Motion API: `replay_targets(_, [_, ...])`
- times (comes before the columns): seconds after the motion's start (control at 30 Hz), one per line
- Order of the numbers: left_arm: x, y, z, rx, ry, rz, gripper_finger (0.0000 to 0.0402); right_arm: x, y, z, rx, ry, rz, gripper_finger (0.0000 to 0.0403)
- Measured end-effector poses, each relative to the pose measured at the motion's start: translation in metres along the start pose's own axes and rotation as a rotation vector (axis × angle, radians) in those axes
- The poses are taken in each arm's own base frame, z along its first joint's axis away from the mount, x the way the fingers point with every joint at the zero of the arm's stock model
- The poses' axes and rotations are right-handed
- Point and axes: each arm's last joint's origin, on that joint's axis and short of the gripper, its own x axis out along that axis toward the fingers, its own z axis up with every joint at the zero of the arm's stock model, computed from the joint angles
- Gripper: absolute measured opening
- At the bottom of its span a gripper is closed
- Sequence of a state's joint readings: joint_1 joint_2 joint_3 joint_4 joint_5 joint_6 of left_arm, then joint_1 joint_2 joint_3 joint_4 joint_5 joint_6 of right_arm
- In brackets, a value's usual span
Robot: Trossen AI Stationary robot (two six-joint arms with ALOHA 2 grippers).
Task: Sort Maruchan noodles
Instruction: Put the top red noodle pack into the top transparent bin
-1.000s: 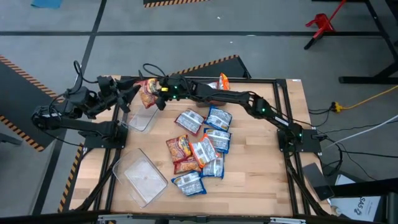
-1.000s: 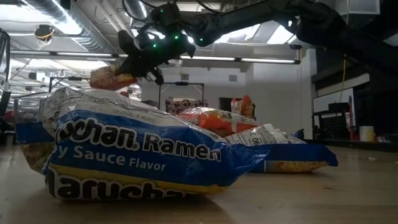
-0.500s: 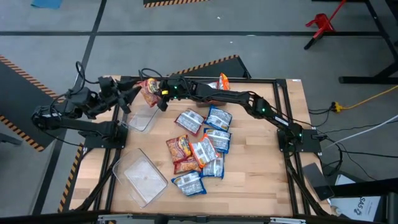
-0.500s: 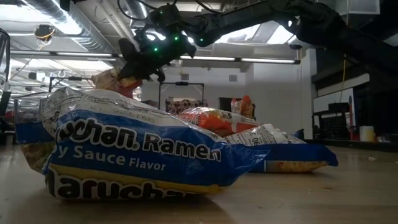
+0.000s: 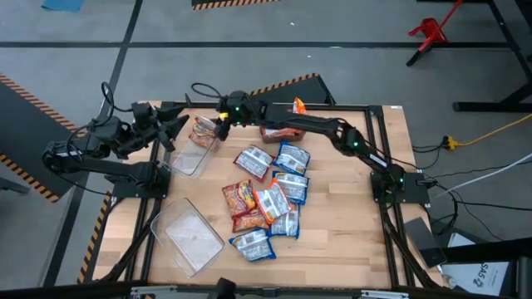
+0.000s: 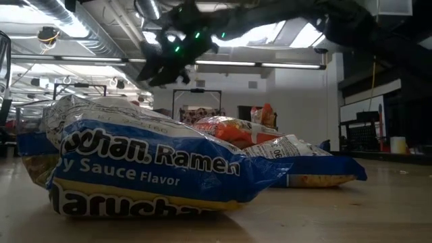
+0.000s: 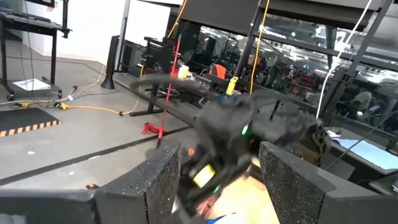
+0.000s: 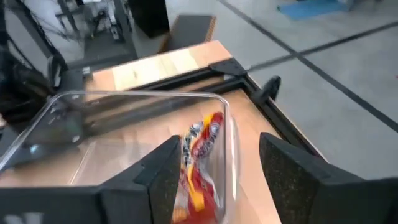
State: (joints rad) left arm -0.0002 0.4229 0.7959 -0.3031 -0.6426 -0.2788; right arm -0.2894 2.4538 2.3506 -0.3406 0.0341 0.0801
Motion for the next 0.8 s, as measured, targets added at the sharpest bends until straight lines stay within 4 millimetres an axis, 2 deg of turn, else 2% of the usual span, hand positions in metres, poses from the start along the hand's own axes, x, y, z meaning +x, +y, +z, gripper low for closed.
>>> replay_targets(0.1, [0.000,0.000,0.000,0.002,0.003,0.001,0.0212,-0.028,0.000,0.015,-0.014,0.080,-0.007,0.0204])
replay_targets(0.2, [0.000,0.000,-0.001,0.005,0.006,0.002,0.0212,-0.050,0.004,0.015,-0.022,0.225,-0.017,0.0201])
replay_targets(0.37, [0.000,0.001,-0.002,0.016,0.021,0.005,0.0212,-0.067,0.030,-0.017,-0.045,0.563,0.001,0.0201])
replay_targets(0.5, [0.000,0.001,-0.003,0.018,0.023,0.005,0.0212,-0.072,0.057,-0.053,-0.186,0.802,0.016,0.0200])
replay_targets(0.63, [0.000,0.001,-0.003,0.030,0.023,0.006,0.0212,-0.074,0.080,-0.070,-0.336,0.856,0.063,0.0200])
replay_targets(0.8, [0.000,0.001,-0.003,0.041,0.023,0.005,0.0212,-0.076,0.094,-0.091,-0.528,0.934,0.153,0.0200])
